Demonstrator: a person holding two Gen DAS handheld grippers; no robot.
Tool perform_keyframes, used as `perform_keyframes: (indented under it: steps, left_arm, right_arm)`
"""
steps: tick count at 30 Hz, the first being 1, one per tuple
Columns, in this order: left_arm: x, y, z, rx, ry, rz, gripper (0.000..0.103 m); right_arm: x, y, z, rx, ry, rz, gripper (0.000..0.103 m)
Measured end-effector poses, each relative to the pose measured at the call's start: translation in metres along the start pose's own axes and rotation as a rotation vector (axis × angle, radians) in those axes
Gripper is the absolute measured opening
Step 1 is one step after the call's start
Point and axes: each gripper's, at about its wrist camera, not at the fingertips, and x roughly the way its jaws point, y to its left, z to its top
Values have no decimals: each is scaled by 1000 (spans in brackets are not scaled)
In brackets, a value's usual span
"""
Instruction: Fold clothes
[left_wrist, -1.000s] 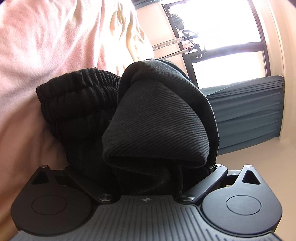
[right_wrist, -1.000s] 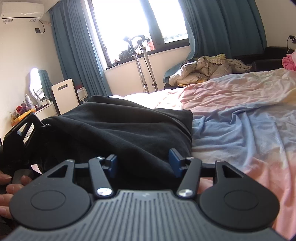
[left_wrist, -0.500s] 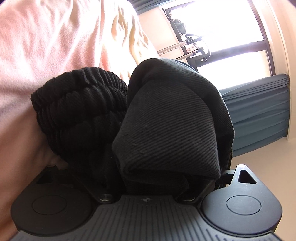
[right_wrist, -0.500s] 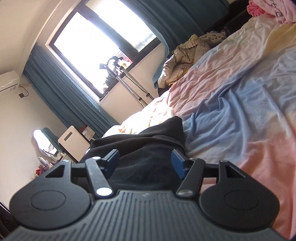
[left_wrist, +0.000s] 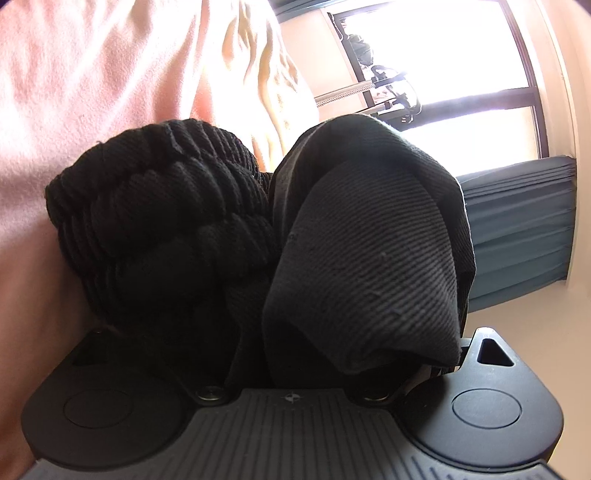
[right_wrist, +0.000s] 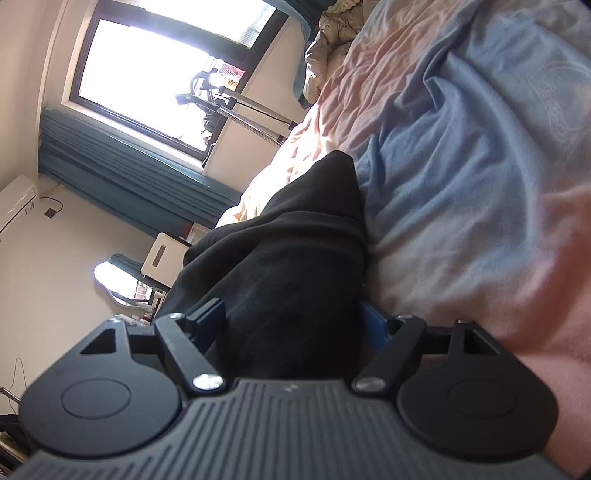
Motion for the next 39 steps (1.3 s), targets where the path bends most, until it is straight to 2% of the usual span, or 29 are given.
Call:
perform_keyframes:
  steps: [3,6,7,9,11,14,17,19,23,28,34,39]
  left_arm:
    - [1,-3,1,15,-10,3,93]
    - [2,-10,-2,42,-16,12,87]
    - [1,-12,-3,50,-17,18,82]
    - [-2,-14,-6,60,-22,33,70]
    - [-7,-19,-10,71,-32,31,53]
    - [-16,-28,-11,80,-41,23,42]
    - [-28,-44,-12,109,-40,-1,39]
    - [-26,-61,-8,118,-26,-21,39]
    - [-40,-102,-25,175,-15,-68,39]
    - [-43,-151,-62,212,6,-166,39]
    - [7,-209,-107,246,98,-297,40]
    - [79,-257,-150,284,190,-365,40]
  right_arm:
    - [9,-4,2,13,19,10,80]
    - [16,-2,2,16,25,14,79]
    - [19,-1,2,11,29,11,75]
    - [21,1,2,1,30,1,58]
    - [18,7,2,-24,13,-23,42]
    - [9,27,2,-95,-36,-41,32]
    - [-5,50,7,-147,-96,-31,26]
    - [-19,64,10,-171,-139,-13,25]
    - [-57,84,25,-187,-228,35,25]
    - [-109,103,51,-217,-357,72,25]
    - [-186,115,89,-316,-573,77,25]
    - [-229,87,134,-308,-722,30,25]
